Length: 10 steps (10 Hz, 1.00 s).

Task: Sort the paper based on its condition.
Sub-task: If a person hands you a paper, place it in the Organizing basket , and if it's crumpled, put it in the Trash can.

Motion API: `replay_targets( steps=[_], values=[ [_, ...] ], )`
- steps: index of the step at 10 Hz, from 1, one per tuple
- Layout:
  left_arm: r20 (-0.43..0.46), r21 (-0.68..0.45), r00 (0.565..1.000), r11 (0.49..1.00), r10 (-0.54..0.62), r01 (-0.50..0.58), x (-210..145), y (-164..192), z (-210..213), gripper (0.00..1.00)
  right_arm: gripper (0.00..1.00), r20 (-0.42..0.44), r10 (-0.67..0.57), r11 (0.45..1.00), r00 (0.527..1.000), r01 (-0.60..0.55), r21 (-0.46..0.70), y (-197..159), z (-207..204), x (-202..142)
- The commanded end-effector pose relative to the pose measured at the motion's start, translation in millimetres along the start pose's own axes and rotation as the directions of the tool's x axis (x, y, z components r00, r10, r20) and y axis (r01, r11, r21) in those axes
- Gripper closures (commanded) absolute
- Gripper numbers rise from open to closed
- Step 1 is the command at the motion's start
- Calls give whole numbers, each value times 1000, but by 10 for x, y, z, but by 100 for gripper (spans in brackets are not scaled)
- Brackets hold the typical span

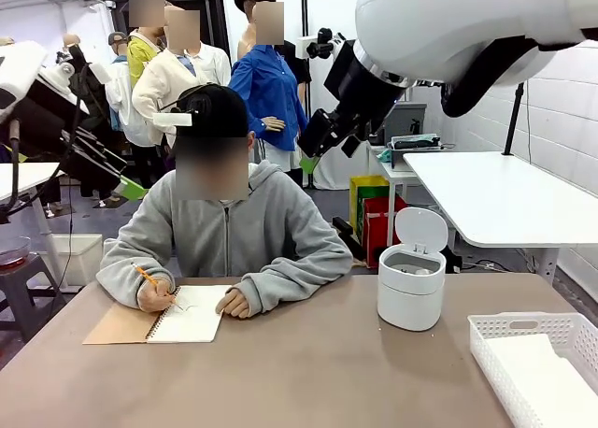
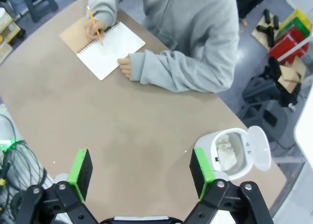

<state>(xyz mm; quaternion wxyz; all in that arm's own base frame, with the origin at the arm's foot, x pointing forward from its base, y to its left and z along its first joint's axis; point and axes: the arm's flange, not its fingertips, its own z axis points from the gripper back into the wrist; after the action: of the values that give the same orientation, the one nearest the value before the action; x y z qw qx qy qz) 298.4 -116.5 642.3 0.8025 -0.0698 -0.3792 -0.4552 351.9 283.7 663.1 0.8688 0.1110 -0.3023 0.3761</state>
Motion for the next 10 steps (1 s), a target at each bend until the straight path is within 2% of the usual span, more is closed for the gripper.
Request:
replay_targets(
  steps=[1,7,10],
  values=[
    [-10,7,1000,1000,-18,18,-63,52,120,0,0,-25,0,1000,1000,0,-11,19,28,56],
    [6,39,1000,999,-9,9,-176,141,306,0,0,-44,-1,1000,999,1,7,-32,110,98],
    [10,43,998,997,59,-59,-156,281,358,0,0,-58,-23,1000,998,23,2,-147,153,183]
  ],
)
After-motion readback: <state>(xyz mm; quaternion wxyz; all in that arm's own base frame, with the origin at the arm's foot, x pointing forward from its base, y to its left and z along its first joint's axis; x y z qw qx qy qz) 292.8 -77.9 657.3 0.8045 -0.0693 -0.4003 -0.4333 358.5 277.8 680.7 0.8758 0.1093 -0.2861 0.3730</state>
